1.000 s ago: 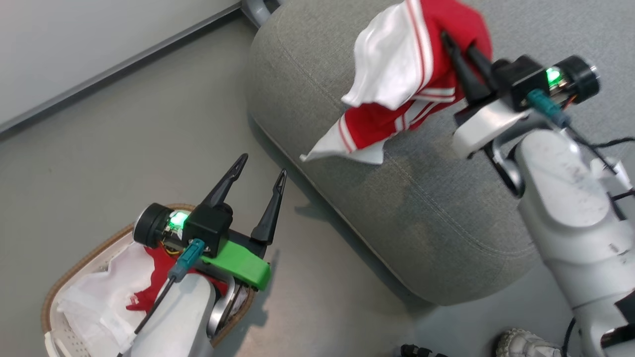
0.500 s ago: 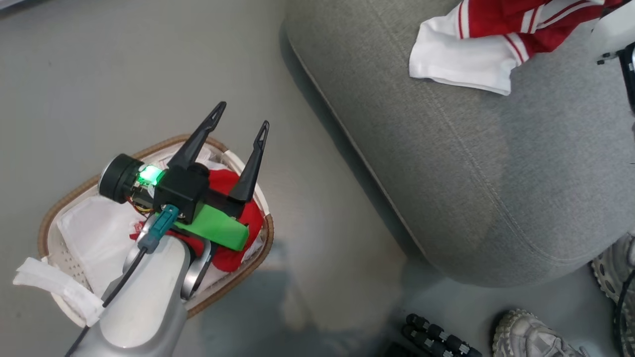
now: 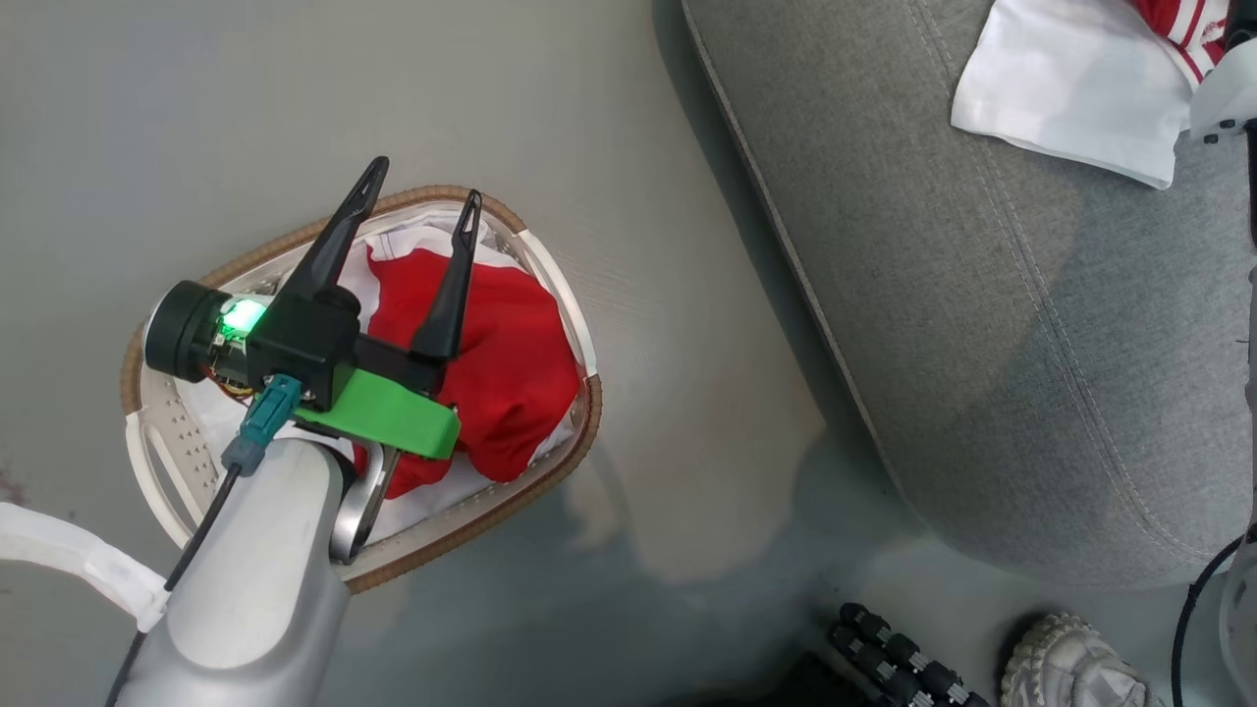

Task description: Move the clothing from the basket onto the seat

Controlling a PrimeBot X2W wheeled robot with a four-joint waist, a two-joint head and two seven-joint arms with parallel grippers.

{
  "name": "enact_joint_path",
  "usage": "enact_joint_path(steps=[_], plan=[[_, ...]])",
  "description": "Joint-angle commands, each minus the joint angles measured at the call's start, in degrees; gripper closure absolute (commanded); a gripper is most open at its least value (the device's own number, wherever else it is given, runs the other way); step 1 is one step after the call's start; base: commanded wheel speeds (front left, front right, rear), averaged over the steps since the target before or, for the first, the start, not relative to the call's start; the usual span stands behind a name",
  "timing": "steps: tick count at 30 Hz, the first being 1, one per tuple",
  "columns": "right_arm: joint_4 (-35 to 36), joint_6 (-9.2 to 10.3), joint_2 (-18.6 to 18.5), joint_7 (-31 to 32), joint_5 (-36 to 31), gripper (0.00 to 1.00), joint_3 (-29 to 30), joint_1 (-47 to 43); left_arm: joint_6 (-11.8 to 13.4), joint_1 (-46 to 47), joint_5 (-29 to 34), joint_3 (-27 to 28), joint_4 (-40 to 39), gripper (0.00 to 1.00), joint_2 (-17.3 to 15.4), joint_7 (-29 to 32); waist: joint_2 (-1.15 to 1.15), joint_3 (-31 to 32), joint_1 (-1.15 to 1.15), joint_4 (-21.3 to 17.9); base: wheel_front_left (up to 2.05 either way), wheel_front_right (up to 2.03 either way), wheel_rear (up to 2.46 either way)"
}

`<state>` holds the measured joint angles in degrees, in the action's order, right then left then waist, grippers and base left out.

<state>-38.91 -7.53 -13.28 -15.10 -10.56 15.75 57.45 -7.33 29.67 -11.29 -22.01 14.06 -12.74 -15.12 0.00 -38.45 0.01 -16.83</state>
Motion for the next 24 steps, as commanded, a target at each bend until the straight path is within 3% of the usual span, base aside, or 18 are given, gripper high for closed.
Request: enact_joint_path(steps=[1, 11, 24], plan=[[1.09, 0.08, 0.17, -0.09, 0.03, 0.00, 0.04, -1.55, -0.25, -0.91, 0.08, 0.55, 0.24, 0.00, 0.56, -0.05, 0.00, 2.08, -0.01, 0.25, 0.00, 0.00, 0.00], [9.43, 0.08, 0.16, -0.08, 6.25, 0.00, -8.54, -9.71, -0.25, -4.85, -0.20, 4.46, 2.40, 0.00, 3.76, -0.05, 0.00, 12.19, -0.01, 2.50, 0.00, 0.00, 0.00], [11.98, 0.08, 0.69, -0.07, 14.36, 0.00, -23.39, -19.81, -0.24, -12.58, 0.54, 9.99, 6.03, 0.00, 7.32, -0.06, 0.00, 24.40, -0.01, 8.10, 0.00, 0.00, 0.00]])
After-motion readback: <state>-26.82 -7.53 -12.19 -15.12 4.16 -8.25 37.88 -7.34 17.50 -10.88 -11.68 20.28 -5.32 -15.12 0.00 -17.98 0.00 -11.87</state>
